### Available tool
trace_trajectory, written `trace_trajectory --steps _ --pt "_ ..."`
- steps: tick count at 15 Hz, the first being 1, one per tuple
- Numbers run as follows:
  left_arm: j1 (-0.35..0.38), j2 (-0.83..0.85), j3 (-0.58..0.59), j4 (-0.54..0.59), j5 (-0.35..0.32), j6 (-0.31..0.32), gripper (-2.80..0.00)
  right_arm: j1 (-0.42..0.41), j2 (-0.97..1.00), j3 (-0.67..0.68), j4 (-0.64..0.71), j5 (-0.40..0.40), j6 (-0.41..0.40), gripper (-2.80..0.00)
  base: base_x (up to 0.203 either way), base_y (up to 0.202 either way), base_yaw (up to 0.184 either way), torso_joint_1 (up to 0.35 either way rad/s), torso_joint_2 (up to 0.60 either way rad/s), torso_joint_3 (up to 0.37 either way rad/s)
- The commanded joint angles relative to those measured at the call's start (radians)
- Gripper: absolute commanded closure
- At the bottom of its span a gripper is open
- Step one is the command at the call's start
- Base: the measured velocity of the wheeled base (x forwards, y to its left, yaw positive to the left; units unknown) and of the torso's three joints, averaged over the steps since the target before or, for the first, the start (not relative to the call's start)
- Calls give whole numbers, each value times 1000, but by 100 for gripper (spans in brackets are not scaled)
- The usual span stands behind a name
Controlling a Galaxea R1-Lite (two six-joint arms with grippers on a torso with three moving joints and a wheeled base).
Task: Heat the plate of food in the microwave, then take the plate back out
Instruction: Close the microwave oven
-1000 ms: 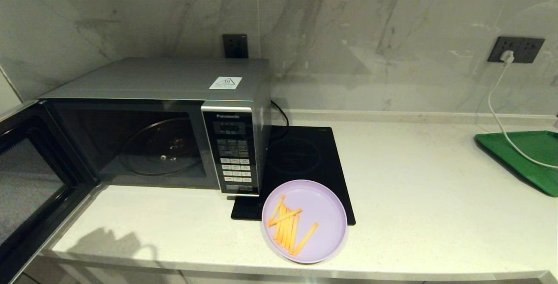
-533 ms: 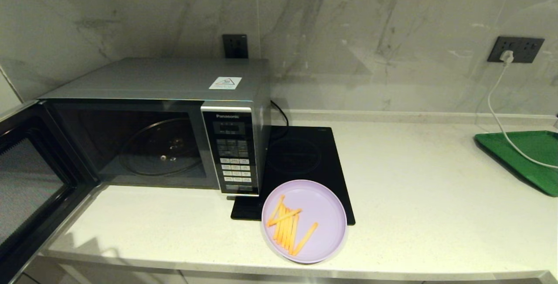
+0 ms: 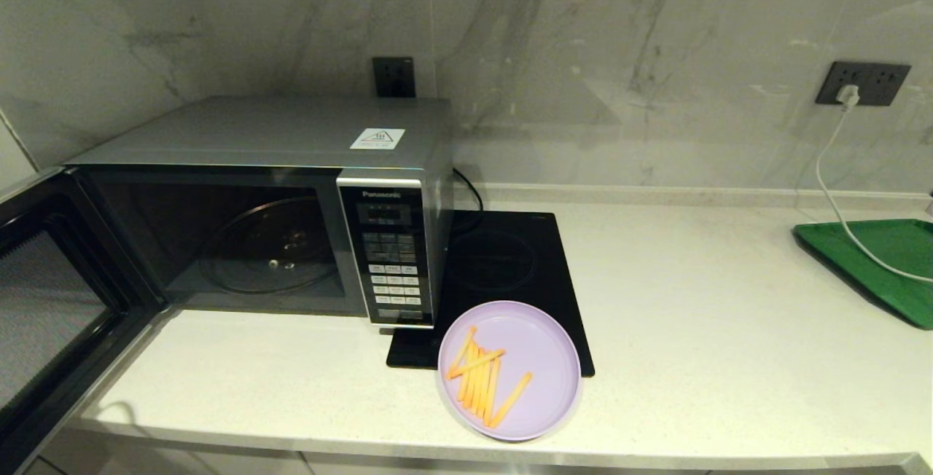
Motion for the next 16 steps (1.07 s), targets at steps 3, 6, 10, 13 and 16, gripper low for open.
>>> trace_trajectory --steps 3,6,10,13,16 --pt "5 17 42 30 -12 28 0 0 1 0 2 0 1 0 0 0 0 0 0 0" --pt "-4 -19 108 30 -15 43 0 0 1 0 1 0 1 0 0 0 0 0 0 0" --pt "-64 -93 219 30 -17 51 0 0 0 0 2 0 1 0 0 0 0 0 0 0" --pt "-124 -158 301 30 -19 49 0 0 1 0 1 0 1 0 0 0 0 0 0 0" --pt "-259 -272 410 30 -19 39 0 0 0 0 2 0 1 0 0 0 0 0 0 0"
